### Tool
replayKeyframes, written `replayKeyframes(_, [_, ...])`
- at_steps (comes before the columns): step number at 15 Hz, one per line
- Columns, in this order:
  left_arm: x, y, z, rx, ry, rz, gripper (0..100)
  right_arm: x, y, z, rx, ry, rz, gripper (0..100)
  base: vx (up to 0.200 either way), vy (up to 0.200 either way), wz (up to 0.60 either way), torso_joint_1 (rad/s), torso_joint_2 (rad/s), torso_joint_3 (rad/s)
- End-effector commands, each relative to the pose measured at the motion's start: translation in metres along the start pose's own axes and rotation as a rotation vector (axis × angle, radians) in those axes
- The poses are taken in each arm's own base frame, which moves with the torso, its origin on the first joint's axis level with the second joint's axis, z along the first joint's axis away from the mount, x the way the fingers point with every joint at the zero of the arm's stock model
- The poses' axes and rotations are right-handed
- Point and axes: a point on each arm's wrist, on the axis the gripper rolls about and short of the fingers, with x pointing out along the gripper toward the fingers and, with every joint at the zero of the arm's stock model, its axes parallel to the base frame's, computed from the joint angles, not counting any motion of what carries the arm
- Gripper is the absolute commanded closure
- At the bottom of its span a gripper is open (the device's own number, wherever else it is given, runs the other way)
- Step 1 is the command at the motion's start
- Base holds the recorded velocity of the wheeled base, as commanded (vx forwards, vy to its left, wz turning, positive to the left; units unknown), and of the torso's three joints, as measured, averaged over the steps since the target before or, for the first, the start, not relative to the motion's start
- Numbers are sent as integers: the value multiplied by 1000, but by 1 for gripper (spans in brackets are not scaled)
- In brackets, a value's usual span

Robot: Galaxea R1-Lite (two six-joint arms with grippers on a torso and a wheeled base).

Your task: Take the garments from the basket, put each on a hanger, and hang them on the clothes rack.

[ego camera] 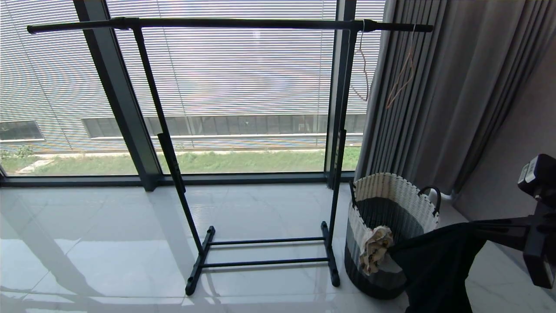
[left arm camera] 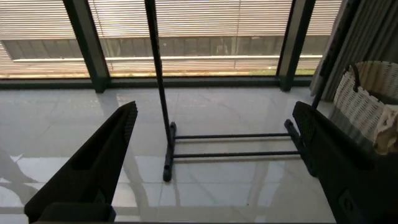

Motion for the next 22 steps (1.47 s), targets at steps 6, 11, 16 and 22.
replayKeyframes(6, [133, -32, 171, -142, 15, -403, 0, 26, 12, 23, -52, -74, 106, 100, 0, 0, 0, 0, 0, 0])
replayKeyframes(11, [211, -141, 132, -44, 289, -675, 0, 34, 16, 50, -94, -127, 153, 100, 0, 0, 0, 0, 0, 0])
replayKeyframes(16, [203, -217, 90, 53, 404, -872, 0, 38, 21, 57, -109, -141, 180, 100, 0, 0, 0, 0, 0, 0])
replayKeyframes(22, [200, -273, 49, 117, 512, -982, 0, 39, 33, 60, -140, -142, 205, 100, 0, 0, 0, 0, 0, 0])
